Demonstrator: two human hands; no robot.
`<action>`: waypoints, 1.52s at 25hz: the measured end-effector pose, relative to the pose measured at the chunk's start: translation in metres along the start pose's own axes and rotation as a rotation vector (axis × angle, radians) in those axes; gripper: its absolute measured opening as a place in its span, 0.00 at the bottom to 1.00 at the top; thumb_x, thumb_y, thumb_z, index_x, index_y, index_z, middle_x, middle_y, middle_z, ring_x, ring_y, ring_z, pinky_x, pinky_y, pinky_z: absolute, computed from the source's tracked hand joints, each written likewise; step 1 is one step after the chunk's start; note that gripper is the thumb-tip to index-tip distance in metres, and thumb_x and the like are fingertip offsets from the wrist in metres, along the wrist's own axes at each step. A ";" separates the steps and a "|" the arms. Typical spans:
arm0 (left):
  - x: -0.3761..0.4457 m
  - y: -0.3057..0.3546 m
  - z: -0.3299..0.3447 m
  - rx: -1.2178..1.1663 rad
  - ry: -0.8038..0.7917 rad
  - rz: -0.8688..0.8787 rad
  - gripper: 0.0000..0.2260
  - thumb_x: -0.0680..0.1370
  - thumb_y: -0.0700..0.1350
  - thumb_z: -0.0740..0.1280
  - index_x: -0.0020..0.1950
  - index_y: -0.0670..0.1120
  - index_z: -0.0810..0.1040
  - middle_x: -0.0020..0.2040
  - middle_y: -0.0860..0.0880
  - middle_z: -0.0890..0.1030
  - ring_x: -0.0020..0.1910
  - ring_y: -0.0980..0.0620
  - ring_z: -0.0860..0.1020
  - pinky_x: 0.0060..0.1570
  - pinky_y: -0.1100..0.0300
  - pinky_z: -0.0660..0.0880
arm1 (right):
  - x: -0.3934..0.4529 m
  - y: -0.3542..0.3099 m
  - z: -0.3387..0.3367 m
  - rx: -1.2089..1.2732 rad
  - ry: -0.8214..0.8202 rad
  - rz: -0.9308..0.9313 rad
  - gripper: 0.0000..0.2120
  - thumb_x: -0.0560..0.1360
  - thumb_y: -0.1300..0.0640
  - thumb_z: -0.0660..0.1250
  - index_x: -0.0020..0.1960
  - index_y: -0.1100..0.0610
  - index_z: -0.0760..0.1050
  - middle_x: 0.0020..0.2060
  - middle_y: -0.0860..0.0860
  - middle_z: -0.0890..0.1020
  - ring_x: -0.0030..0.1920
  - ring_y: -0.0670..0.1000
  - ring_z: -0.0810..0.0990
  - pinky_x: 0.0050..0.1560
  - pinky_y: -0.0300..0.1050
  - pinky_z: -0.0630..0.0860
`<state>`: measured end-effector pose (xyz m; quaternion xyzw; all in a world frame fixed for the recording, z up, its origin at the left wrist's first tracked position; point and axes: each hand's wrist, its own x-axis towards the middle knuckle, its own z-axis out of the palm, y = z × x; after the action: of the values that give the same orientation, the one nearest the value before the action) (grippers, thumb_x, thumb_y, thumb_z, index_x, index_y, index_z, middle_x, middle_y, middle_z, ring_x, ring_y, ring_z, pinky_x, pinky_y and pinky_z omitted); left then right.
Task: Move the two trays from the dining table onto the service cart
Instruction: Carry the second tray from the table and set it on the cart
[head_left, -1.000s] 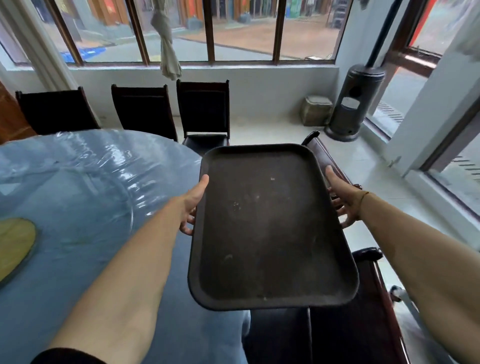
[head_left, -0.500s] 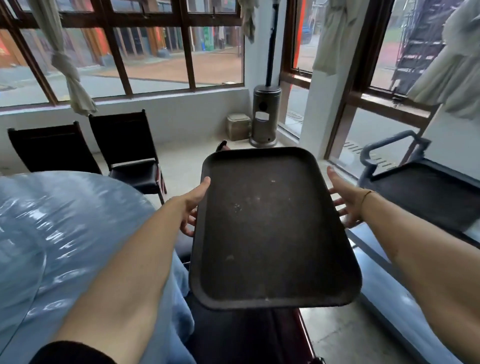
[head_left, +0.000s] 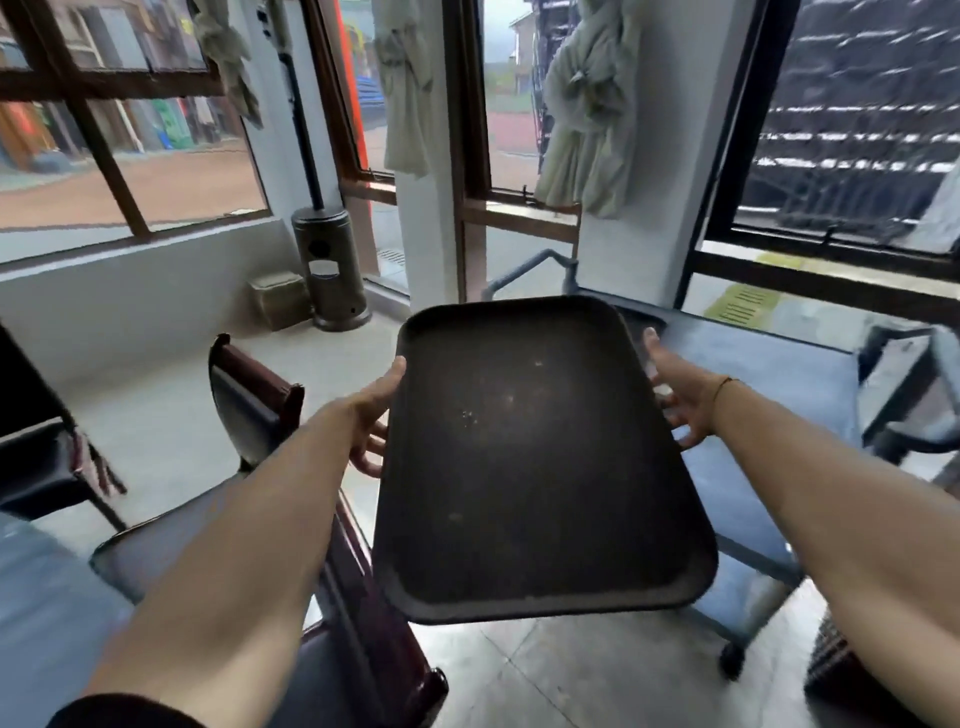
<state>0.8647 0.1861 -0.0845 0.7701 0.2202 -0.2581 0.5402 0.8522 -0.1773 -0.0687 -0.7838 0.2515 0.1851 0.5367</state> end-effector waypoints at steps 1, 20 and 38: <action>0.003 0.009 0.016 0.023 -0.024 0.016 0.42 0.69 0.79 0.49 0.59 0.47 0.77 0.59 0.39 0.78 0.54 0.40 0.78 0.51 0.44 0.76 | -0.002 0.009 -0.017 0.019 0.027 0.006 0.51 0.64 0.17 0.45 0.67 0.53 0.74 0.46 0.52 0.76 0.43 0.54 0.77 0.43 0.52 0.75; 0.134 0.187 0.272 0.357 -0.407 0.146 0.40 0.72 0.77 0.49 0.61 0.45 0.77 0.49 0.40 0.77 0.46 0.42 0.78 0.46 0.47 0.77 | 0.061 0.107 -0.225 0.397 0.420 0.263 0.45 0.63 0.17 0.51 0.52 0.56 0.75 0.49 0.54 0.78 0.42 0.56 0.77 0.44 0.52 0.73; 0.290 0.338 0.405 0.508 -0.432 0.150 0.39 0.69 0.79 0.51 0.54 0.47 0.76 0.46 0.42 0.78 0.44 0.43 0.79 0.40 0.51 0.76 | 0.239 0.082 -0.354 0.437 0.495 0.348 0.45 0.65 0.18 0.52 0.53 0.59 0.76 0.53 0.59 0.81 0.49 0.60 0.82 0.50 0.55 0.80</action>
<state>1.2323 -0.2871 -0.1410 0.8216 -0.0277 -0.4214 0.3829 1.0032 -0.5794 -0.1388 -0.6175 0.5367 0.0204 0.5747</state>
